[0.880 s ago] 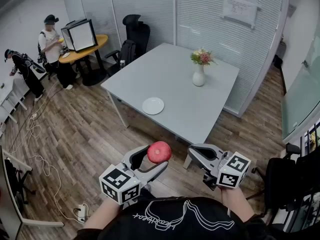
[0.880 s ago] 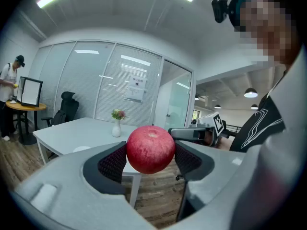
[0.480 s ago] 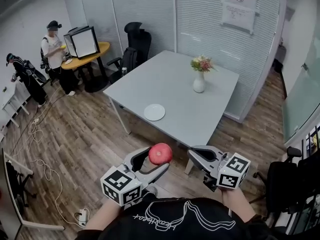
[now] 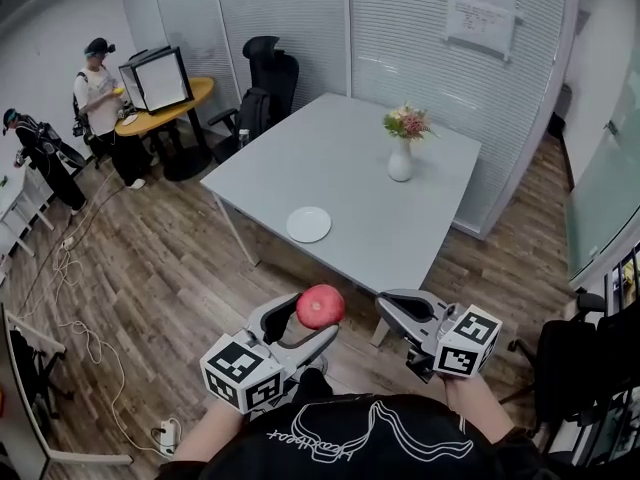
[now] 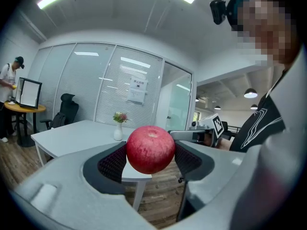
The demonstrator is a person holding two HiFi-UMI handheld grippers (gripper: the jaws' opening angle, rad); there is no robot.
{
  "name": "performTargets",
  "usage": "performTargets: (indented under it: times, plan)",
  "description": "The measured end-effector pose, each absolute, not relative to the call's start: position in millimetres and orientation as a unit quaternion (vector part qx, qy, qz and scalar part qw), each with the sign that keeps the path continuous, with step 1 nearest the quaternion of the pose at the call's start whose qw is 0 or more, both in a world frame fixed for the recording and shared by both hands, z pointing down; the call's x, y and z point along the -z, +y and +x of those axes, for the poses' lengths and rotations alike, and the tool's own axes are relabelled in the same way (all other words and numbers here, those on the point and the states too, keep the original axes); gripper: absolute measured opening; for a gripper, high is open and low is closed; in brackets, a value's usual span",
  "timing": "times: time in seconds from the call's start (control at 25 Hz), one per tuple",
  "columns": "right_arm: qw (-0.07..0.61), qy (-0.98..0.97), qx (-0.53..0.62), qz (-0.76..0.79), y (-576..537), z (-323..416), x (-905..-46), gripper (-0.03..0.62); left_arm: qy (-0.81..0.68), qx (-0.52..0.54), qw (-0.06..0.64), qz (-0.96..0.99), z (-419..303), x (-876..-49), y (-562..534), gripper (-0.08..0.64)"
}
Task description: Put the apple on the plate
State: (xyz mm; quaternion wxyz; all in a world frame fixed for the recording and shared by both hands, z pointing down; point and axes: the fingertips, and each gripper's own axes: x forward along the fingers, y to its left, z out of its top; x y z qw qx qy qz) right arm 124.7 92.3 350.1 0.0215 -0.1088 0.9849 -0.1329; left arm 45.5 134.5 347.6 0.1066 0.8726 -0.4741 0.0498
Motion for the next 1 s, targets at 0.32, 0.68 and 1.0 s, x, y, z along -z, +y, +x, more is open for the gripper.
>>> performTargets:
  times: [0.32,0.68,1.0]
  plan:
    - [0.022,0.979,0.157,-0.129,33.9,95.3,-362.3,0.009,-0.462,-0.059,0.129,0.875,12.5,-361.3,75.9,0.322]
    - [0.016,0.97,0.183,-0.158,-47.8,45.4,-369.8,0.009,-0.447,-0.062,0.152,0.879,-46.0,-366.3,-13.3,0.322]
    - [0.016,0.962,0.2,-0.186,-112.6,5.3,-376.4,0.009,-0.422,-0.06,0.167,0.889,-89.8,-372.0,-85.9,0.322]
